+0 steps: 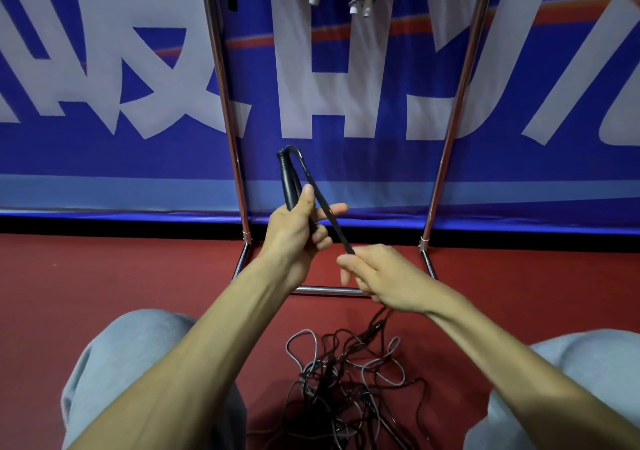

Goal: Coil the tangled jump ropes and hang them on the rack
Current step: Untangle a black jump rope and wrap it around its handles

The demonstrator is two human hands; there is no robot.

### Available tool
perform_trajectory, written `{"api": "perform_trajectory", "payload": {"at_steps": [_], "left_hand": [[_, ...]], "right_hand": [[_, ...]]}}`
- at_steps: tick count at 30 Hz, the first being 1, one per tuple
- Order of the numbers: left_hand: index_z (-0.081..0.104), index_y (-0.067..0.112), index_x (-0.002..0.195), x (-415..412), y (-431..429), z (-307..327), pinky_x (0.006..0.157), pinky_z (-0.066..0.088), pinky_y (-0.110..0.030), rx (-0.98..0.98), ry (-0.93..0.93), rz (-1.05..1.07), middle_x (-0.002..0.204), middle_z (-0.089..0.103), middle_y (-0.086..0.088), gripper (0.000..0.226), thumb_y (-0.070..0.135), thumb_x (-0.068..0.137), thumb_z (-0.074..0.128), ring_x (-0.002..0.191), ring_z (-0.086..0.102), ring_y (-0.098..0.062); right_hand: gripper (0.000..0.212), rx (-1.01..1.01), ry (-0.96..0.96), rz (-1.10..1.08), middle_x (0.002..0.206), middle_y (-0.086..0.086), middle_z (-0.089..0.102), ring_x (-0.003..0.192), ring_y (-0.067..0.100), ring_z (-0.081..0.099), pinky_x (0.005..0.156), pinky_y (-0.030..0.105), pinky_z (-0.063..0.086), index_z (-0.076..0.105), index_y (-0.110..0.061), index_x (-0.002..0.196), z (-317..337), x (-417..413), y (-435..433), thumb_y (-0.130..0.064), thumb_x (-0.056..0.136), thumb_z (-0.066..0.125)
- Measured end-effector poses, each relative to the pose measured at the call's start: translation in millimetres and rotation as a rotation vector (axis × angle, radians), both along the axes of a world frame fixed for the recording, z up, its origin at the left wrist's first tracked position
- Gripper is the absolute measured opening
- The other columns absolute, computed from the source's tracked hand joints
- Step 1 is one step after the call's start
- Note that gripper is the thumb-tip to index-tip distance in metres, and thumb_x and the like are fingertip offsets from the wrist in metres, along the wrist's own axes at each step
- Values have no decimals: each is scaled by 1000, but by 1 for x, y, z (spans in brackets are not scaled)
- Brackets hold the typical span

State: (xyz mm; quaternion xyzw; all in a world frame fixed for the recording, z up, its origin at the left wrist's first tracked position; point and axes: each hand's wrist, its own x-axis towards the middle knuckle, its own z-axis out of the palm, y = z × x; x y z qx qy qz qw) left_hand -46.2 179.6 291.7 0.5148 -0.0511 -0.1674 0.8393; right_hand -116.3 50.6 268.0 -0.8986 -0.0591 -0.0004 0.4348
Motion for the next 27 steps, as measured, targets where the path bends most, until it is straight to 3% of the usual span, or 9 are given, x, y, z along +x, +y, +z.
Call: {"api": "perform_trajectory", "payload": {"at_steps": [2,4,7,10,13,17,20,22,27], "left_hand": [[42,12,83,4,0,-2,37,29,-18,-44,18,48,63,63,-9,26,29,101,46,35,28,-8],[44,14,90,10,3,-3,38,26,-18,-46,12,89,60,48,-5,20,30,102,45,35,26,-8],[48,15,101,13,7,-5,40,24,-19,95,-64,112,59,41,1,18,33,102,44,37,23,-8],[48,16,93,17,7,-13,41,26,-21,407,-267,148,62,41,2,21,35,101,46,42,27,-9],[45,22,85,21,7,-20,50,31,-29,705,-461,77,65,42,3,26,44,97,47,51,35,-13],[46,14,95,16,4,-20,59,33,-35,1176,-674,-78,70,50,4,40,54,96,41,66,48,-20],[50,16,86,11,-3,-21,60,34,-36,1376,-746,-276,67,50,4,47,61,92,38,66,49,-22],[50,17,76,4,-8,-20,56,33,-33,1371,-774,-415,63,47,3,51,63,91,35,58,44,-18],[69,4,92,-15,-11,-7,63,37,-27,1217,-843,-475,64,51,-1,85,67,90,12,60,47,-16]], "right_hand": [[41,-74,91,35,45,3,48,37,12,52,55,31,53,57,-17,64,-3,-2,1,-35,99,44],[44,-197,155,78,50,15,59,44,18,60,65,27,51,55,-18,63,-4,-5,0,-41,98,42],[39,-369,191,114,58,7,65,54,13,63,69,26,50,52,-20,65,-1,-8,-6,-41,97,45],[37,-510,198,148,61,-3,62,53,3,55,62,23,46,48,-22,64,7,-10,-16,-41,96,49],[34,-470,181,141,59,-5,61,50,-3,56,55,14,40,49,-23,64,19,-15,-30,-33,96,52],[28,-429,-14,19,59,3,61,54,10,58,58,21,41,62,-18,70,30,-16,-53,-37,90,62],[33,-385,-180,-159,58,2,62,58,13,51,59,26,39,69,-18,66,36,-16,-66,-51,72,74],[38,-335,-244,-263,53,3,61,54,10,46,56,26,37,70,-18,60,41,-18,-69,-55,63,77],[48,-213,-289,-478,43,-2,51,45,7,42,49,21,34,62,-12,51,43,-16,-76,-55,55,84]]}}
